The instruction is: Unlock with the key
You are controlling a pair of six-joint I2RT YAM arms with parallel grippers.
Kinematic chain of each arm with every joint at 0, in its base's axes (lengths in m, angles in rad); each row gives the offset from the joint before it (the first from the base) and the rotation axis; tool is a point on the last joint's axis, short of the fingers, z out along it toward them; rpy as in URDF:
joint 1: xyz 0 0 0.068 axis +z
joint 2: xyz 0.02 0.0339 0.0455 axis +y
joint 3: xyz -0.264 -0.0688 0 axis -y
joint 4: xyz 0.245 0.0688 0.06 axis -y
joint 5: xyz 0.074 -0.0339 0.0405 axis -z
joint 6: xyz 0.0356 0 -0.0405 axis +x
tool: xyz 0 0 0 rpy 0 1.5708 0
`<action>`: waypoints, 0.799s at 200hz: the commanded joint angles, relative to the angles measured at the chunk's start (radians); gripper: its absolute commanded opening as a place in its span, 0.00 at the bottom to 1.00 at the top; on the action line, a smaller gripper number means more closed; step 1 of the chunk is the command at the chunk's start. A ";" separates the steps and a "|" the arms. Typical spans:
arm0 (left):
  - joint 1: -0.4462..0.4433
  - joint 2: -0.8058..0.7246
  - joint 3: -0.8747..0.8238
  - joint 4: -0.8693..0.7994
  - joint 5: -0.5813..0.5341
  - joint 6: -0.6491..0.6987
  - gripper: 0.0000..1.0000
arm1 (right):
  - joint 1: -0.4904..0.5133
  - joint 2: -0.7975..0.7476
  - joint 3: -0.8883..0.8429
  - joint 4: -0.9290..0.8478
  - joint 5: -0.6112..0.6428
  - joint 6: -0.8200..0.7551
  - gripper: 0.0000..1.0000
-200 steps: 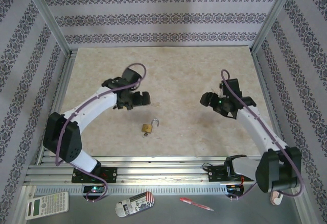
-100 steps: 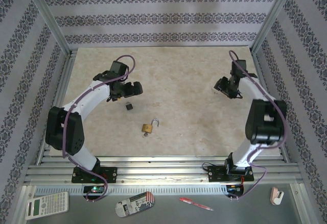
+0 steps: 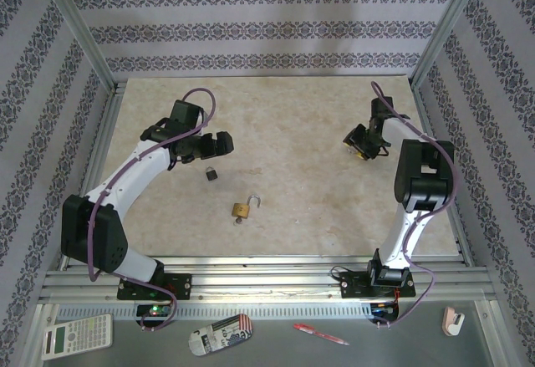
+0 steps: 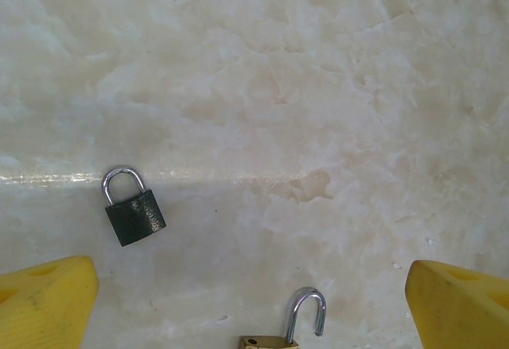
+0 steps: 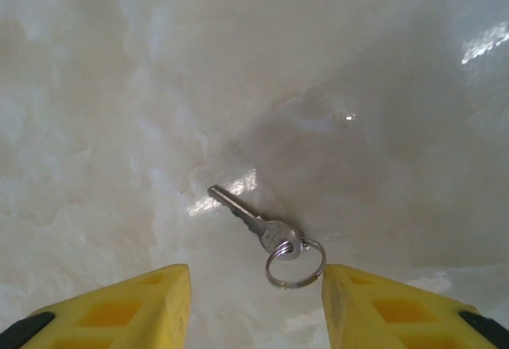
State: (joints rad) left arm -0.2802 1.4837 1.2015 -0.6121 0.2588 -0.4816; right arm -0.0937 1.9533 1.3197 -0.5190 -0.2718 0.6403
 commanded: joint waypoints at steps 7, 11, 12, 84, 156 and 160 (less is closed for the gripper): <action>-0.004 0.000 0.018 0.007 0.012 0.035 0.99 | 0.008 0.035 0.006 0.013 -0.009 0.039 0.46; -0.005 0.001 0.019 0.008 0.013 0.035 0.99 | 0.008 0.037 0.006 0.011 -0.007 0.040 0.46; -0.004 0.001 0.019 0.008 0.013 0.036 0.99 | 0.008 0.039 0.006 0.011 -0.006 0.040 0.45; -0.003 -0.003 0.003 0.016 0.014 0.046 0.98 | 0.008 0.071 0.012 0.010 0.021 0.039 0.34; -0.005 -0.006 -0.011 0.033 0.045 0.058 0.97 | 0.010 0.103 0.053 -0.015 0.035 0.027 0.05; -0.005 -0.005 -0.013 0.036 0.051 0.058 0.96 | 0.011 0.102 0.053 -0.017 0.035 0.026 0.03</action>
State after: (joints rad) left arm -0.2802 1.4841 1.2015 -0.6117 0.2741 -0.4488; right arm -0.0952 2.0136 1.3567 -0.5655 -0.2367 0.6754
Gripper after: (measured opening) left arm 0.972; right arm 0.079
